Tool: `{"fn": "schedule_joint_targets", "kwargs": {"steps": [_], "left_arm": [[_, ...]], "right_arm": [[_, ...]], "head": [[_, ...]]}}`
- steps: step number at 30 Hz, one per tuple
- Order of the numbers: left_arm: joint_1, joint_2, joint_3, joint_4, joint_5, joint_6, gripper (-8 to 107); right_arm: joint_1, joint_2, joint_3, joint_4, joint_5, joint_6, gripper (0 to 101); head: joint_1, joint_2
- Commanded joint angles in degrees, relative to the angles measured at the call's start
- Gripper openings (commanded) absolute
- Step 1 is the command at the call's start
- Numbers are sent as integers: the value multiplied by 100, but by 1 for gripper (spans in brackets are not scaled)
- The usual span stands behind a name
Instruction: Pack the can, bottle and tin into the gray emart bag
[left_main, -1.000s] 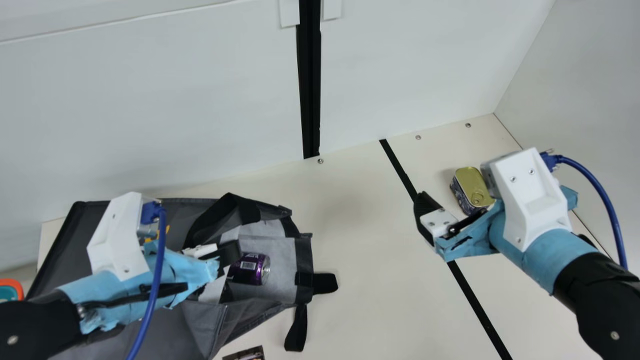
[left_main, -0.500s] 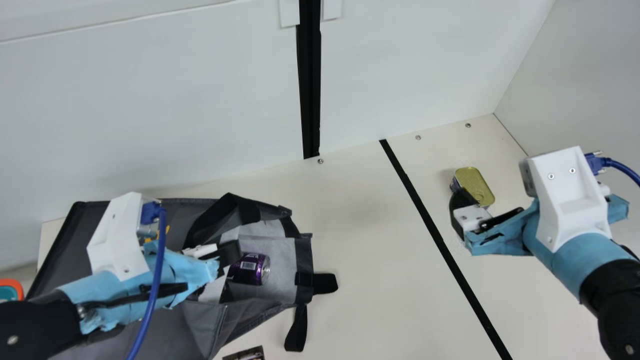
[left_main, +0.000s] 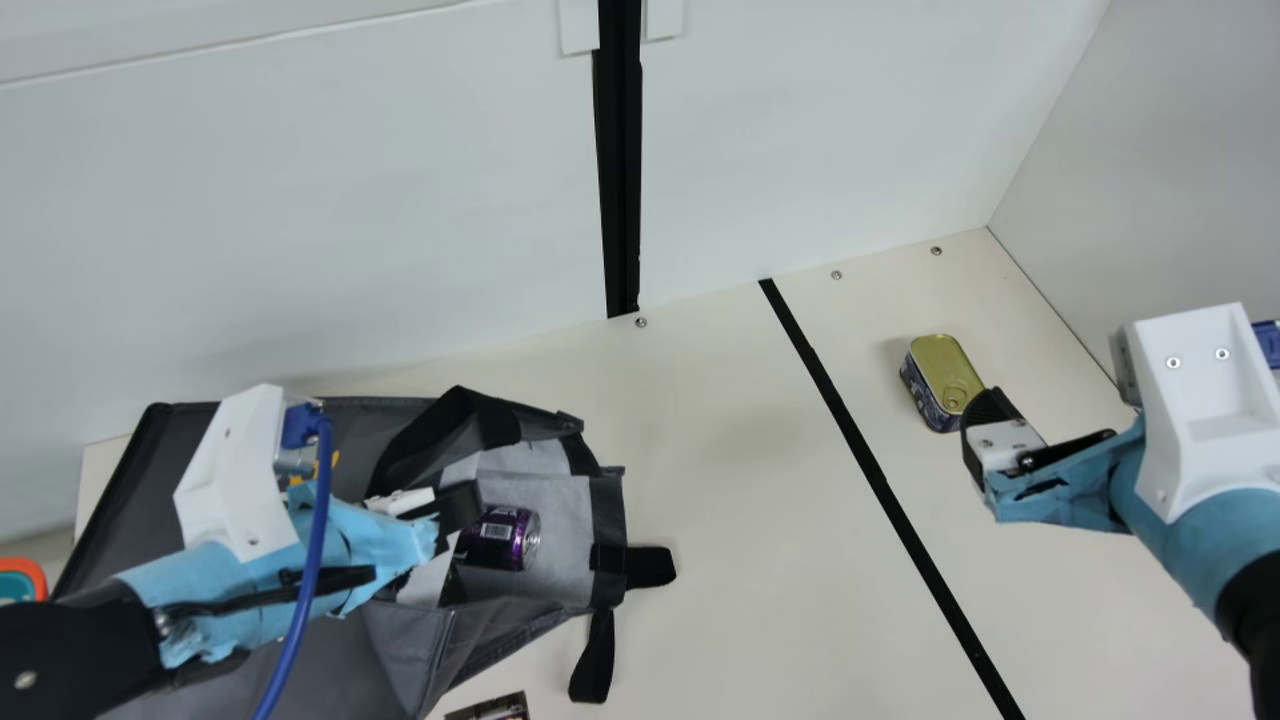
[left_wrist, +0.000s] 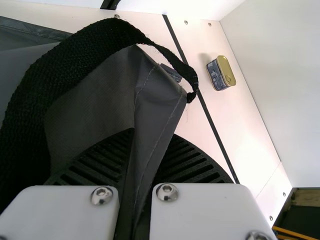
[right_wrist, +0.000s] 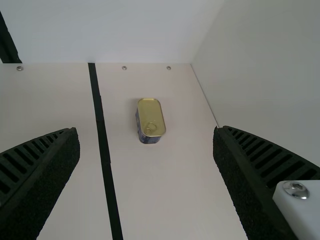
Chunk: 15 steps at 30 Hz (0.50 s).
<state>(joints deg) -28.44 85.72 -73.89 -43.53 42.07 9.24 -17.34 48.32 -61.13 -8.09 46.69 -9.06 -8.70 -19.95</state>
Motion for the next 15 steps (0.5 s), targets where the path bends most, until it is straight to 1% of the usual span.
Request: {"fn": "schedule_joint_targets", "kwargs": {"steps": [1, 7, 15], "left_arm": [[0, 0, 0, 0, 0, 0, 10], [0, 0, 0, 0, 0, 0, 10], [0, 0, 0, 0, 0, 0, 10]], "right_arm": [[-13, -6, -73, -72, 112, 54, 91], [-79, 33, -368, -180, 589, 206, 91], [-153, 174, -918, -248, 1299, 287, 91]], "head": [[-130, -5], [-130, -5], [-130, -5]]}}
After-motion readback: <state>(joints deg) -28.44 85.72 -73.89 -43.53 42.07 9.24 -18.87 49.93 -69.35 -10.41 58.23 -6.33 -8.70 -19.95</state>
